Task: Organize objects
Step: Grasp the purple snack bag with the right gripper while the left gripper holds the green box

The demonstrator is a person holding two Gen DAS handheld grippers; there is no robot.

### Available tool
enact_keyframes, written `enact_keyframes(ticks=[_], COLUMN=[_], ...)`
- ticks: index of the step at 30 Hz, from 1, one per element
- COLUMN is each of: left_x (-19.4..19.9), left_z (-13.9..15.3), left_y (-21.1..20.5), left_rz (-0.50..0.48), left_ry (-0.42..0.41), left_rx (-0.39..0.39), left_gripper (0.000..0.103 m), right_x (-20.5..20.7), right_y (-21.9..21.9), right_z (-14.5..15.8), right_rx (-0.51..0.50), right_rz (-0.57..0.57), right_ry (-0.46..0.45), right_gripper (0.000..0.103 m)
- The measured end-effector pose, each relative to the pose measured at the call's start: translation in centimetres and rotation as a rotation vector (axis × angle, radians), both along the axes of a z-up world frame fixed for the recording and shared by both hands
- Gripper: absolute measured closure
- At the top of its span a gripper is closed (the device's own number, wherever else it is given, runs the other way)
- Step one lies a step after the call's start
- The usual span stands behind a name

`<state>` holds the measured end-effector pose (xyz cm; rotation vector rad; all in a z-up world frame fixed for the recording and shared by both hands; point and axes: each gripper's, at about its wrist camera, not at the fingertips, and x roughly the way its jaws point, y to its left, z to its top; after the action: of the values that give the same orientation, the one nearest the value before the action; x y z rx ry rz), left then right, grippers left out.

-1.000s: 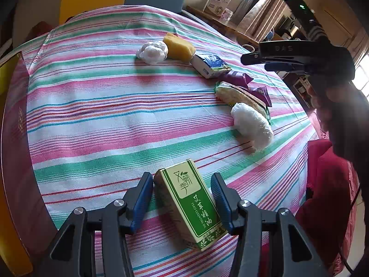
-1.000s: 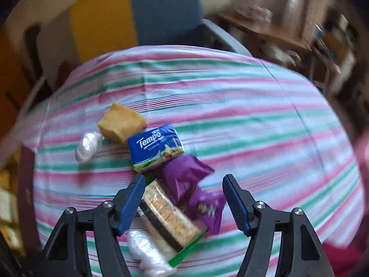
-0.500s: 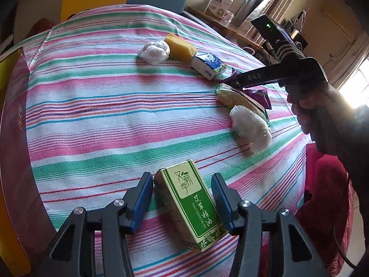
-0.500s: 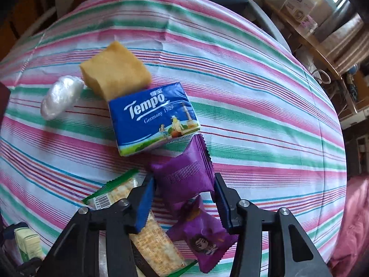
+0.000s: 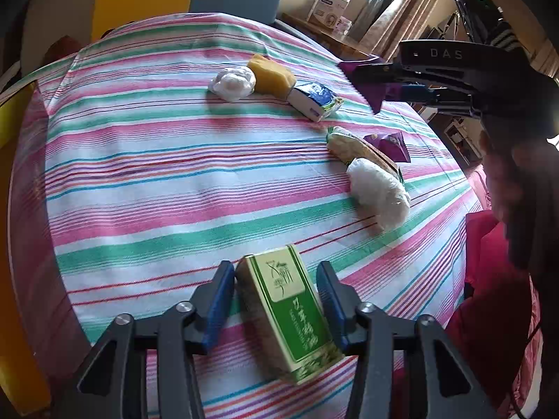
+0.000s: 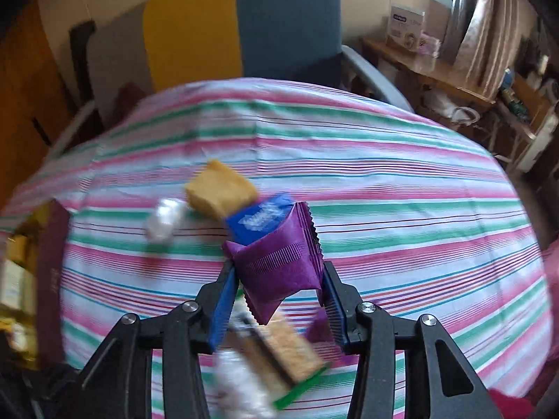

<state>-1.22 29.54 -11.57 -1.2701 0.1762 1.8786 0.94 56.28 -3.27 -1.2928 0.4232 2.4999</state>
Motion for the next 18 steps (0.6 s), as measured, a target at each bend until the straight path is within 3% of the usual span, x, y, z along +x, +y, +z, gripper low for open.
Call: enact_keyframes(ticks=[5, 9, 11, 18], left_x=[0.9, 1.2, 1.3, 2.4], left_z=[0.4, 0.4, 0.4, 1.6], left_y=[-0.8, -1.4, -1.7, -2.9], left_rz=[-0.016, -0.014, -0.007, -0.023], left_ry=[0.035, 0.034, 0.019, 0.018], left_rx=[-0.017, -0.014, -0.004, 0.017], left_gripper=[0.068, 0.069, 0.069, 0.069], right_x=[-1.1, -2.6, -2.8, -2.4], right_y=[-6.0, -10.3, -10.9, -10.8], right_z=[-2.5, -6.4, -8.3, -8.9], right_rx=[-0.081, -0.034, -0.004, -0.019], right_rz=[0.148, 0.253, 0.262, 0.266], right_ry=[-0.011, -0.145, -0.228, -0.221], right_gripper=[0.055, 0.055, 0.055, 0.056])
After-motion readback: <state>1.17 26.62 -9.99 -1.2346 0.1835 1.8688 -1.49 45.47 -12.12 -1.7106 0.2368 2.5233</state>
